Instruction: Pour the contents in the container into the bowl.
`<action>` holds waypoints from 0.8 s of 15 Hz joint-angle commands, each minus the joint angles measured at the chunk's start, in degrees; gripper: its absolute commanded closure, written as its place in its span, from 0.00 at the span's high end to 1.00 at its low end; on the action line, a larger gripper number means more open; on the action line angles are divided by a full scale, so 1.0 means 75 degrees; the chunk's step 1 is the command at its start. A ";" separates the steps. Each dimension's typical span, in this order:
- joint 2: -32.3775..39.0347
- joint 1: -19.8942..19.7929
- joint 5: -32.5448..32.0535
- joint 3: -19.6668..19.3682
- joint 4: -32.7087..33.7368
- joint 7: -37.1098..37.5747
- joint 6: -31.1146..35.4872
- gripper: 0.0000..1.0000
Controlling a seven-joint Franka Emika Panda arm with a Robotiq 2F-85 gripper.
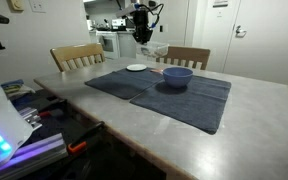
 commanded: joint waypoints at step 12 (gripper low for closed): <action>0.0196 -0.0389 0.0553 0.0123 0.0544 -0.0906 0.0123 0.02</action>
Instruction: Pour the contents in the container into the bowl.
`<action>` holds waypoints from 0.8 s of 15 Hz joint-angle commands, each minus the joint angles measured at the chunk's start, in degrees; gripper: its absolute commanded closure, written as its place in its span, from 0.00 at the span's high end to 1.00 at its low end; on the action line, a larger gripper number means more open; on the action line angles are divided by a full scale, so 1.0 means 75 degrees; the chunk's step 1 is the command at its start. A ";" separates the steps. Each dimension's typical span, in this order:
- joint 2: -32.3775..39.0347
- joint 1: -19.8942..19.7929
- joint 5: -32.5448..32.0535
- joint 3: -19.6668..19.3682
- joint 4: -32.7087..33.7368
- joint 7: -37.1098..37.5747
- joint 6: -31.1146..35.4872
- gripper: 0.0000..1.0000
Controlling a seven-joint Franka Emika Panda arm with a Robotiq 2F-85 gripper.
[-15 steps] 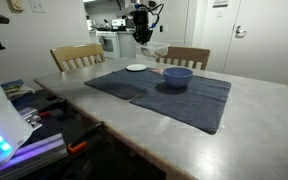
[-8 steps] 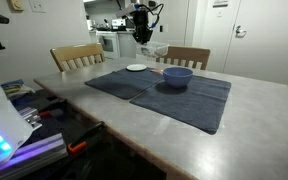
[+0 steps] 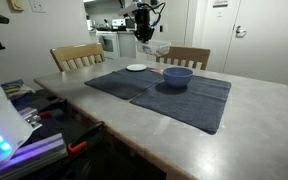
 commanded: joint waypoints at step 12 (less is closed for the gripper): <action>0.0104 -0.1405 0.2649 0.0464 0.0409 -0.3816 0.0763 0.02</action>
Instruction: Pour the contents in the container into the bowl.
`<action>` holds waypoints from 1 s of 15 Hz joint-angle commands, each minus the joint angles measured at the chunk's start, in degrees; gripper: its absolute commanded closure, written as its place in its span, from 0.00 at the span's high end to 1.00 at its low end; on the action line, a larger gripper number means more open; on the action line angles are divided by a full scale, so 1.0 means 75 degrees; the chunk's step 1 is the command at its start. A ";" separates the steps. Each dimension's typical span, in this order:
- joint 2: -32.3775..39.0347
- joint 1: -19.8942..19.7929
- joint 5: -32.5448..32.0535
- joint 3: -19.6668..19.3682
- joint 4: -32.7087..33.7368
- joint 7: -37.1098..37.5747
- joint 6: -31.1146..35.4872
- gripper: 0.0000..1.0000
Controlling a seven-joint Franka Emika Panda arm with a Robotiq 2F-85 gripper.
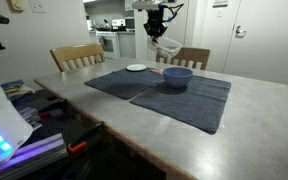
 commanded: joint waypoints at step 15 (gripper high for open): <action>0.0152 -0.1247 0.3464 0.1223 -0.0450 -0.4425 0.1852 0.02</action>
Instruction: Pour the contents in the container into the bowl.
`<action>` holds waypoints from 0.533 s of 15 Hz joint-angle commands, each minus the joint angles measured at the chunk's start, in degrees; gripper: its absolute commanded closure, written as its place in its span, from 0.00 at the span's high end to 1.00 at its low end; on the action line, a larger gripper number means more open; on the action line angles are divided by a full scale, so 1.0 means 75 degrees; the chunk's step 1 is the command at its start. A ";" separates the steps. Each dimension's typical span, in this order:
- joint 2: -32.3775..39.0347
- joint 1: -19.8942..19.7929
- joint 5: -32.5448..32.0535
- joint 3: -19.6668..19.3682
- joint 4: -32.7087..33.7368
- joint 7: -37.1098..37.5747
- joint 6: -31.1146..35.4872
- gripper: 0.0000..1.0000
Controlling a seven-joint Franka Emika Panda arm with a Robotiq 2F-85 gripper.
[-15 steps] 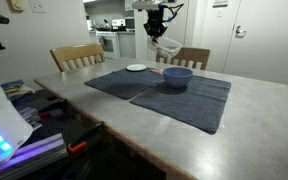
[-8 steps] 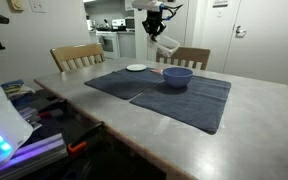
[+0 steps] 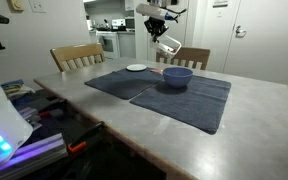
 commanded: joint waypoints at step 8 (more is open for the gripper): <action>0.0195 -0.0757 0.3881 0.0584 -0.0467 -0.4611 0.0811 0.02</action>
